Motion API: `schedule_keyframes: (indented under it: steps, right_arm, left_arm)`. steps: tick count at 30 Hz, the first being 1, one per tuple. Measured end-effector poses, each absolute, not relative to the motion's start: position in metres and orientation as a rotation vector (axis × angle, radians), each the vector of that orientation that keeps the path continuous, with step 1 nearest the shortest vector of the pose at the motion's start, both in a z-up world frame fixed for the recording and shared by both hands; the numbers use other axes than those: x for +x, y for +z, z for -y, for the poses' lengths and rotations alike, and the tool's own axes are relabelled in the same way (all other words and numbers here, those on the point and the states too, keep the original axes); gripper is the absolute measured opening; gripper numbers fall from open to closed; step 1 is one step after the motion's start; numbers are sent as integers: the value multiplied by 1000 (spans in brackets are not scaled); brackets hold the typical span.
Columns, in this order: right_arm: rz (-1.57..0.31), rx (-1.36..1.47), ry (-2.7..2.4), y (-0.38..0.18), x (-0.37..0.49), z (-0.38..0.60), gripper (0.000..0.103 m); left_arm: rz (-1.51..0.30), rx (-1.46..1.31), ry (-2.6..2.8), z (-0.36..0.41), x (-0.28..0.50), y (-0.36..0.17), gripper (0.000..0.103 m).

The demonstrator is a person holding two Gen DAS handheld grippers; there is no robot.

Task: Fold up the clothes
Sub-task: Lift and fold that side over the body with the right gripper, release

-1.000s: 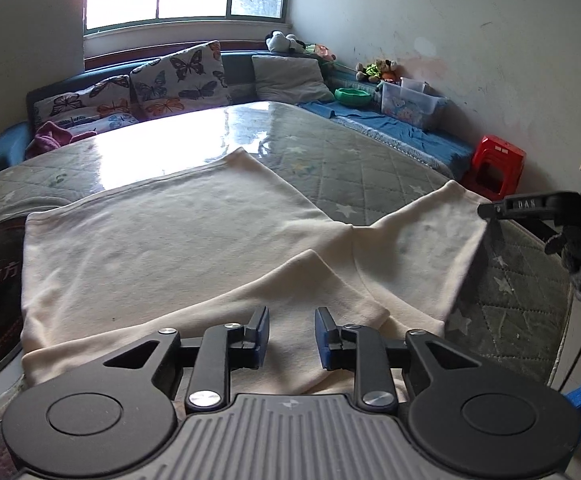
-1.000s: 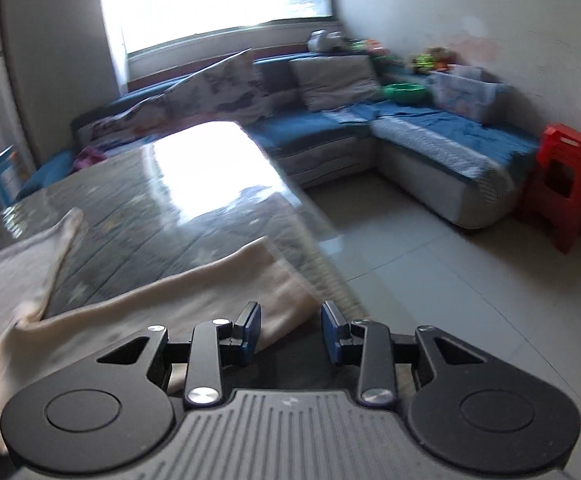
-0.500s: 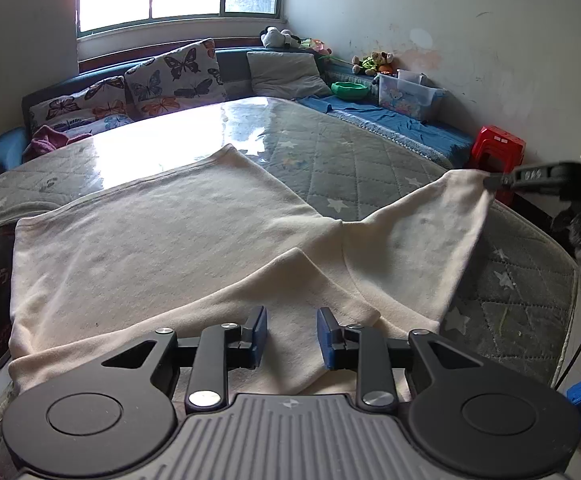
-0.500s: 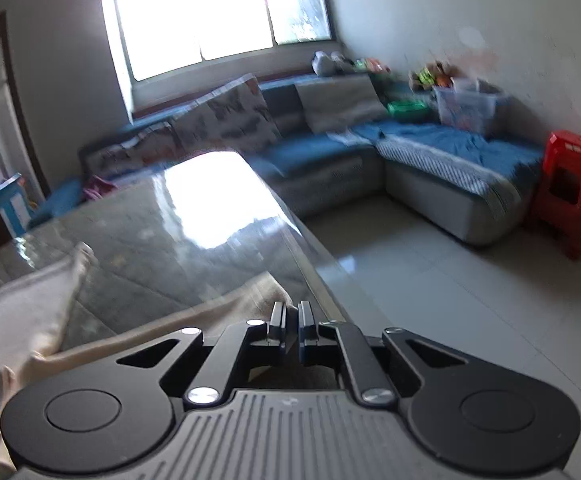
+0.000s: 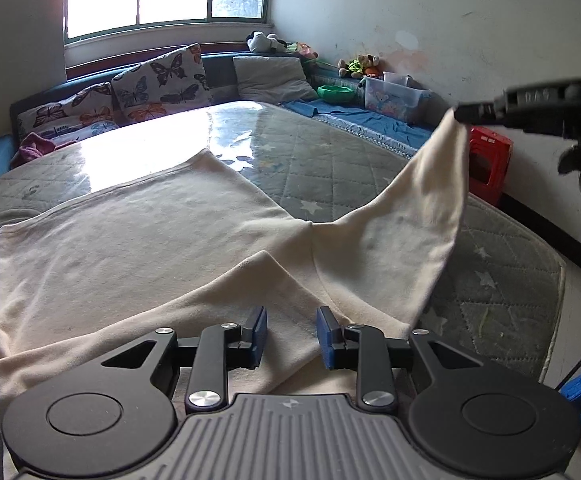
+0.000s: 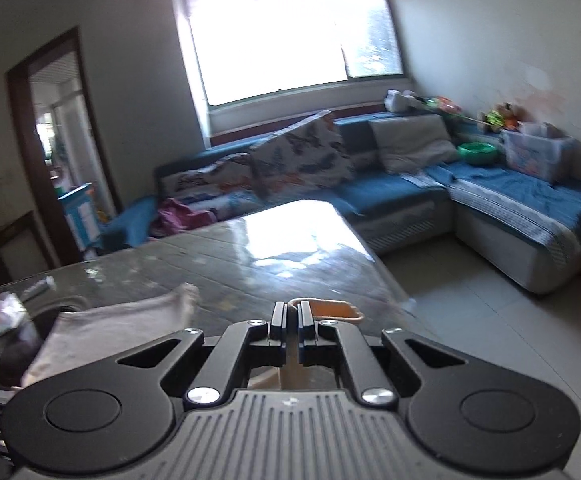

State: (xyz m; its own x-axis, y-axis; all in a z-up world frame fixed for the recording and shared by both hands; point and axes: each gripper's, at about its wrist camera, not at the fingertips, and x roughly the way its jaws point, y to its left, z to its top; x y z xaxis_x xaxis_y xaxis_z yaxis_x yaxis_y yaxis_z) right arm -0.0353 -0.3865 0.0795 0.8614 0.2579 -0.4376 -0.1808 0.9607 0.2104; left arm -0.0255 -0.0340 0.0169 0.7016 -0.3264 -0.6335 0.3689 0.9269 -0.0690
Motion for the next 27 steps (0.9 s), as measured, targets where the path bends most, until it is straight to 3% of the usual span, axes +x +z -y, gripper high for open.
schedule_keyframes:
  steps: [5,14,27]
  right_arm:
    - [-463,128,368,102,-39,344,4]
    - [-460,6,660,126,-45,230,4]
    - [-666,-244,990,58,-73,87,5]
  left_arm:
    - [-663,13,-344,6,-37,28,37]
    - [-586,-74,-168,-76,-75,46,37]
    - [-604,-181,-18,-138,-112,29,37]
